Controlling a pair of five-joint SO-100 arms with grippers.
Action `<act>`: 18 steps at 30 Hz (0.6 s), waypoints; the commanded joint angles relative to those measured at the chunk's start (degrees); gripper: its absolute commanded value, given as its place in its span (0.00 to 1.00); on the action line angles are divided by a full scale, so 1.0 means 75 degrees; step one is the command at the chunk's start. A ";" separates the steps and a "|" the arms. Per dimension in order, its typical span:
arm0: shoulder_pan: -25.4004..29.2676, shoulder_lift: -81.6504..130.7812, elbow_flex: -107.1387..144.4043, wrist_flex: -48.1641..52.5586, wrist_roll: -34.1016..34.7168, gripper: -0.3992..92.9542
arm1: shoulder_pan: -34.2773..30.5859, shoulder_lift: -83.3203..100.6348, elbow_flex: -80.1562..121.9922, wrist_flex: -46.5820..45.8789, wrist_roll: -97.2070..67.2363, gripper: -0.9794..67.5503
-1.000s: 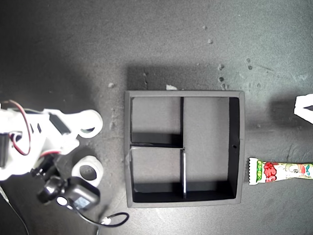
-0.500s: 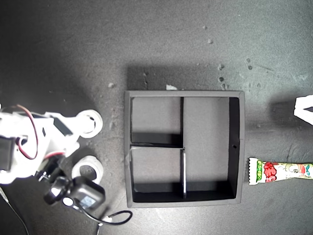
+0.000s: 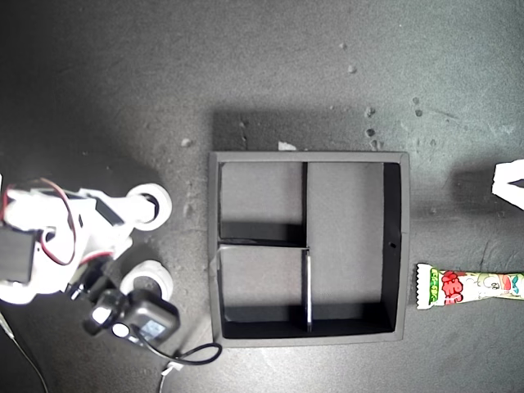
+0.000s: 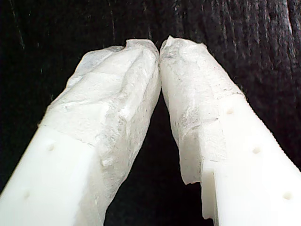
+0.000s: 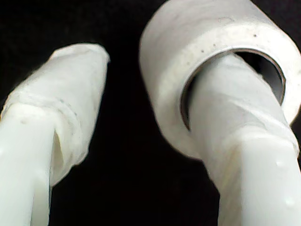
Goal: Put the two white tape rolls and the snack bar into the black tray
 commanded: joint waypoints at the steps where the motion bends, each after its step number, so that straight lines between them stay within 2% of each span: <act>1: -0.0094 -0.0305 -0.0059 -0.0211 -0.0012 0.15 | -0.0035 0.0035 0.0094 -0.0023 -0.0141 0.01; 3: -0.0258 -0.0738 -0.0141 -0.0328 -0.0035 0.13 | -0.0035 0.0035 0.0094 -0.0141 -0.0305 0.01; 6: -0.0527 -0.1219 -0.0281 -0.0445 -0.0047 0.06 | -0.0117 0.0035 0.0094 -0.0562 -0.0691 0.01; 7: -0.0586 -0.1242 -0.0328 -0.0445 -0.0070 0.04 | -0.0105 0.0035 0.0094 -0.0645 -0.0680 0.08; 8: -0.0621 -0.1219 -0.0340 -0.0434 -0.0059 0.03 | -0.0023 0.0035 0.0094 -0.0680 -0.0492 0.20; 9: -0.0633 -0.1137 -0.0352 -0.0375 -0.0023 0.02 | 0.0141 0.0035 0.0094 -0.0586 -0.0012 0.39; 10: -0.0645 -0.1031 -0.0387 -0.0281 -0.0012 0.01 | 0.0328 0.0035 0.0094 -0.0422 0.0633 0.48; 15: -0.0645 -0.0398 -0.1008 0.0879 0.0234 0.01 | 0.0820 0.0035 0.0094 -0.0246 0.2684 0.49; 18: -0.0703 -0.0129 -0.1828 0.1898 0.0598 0.01 | 0.1020 0.0035 0.0082 -0.1008 0.1711 0.44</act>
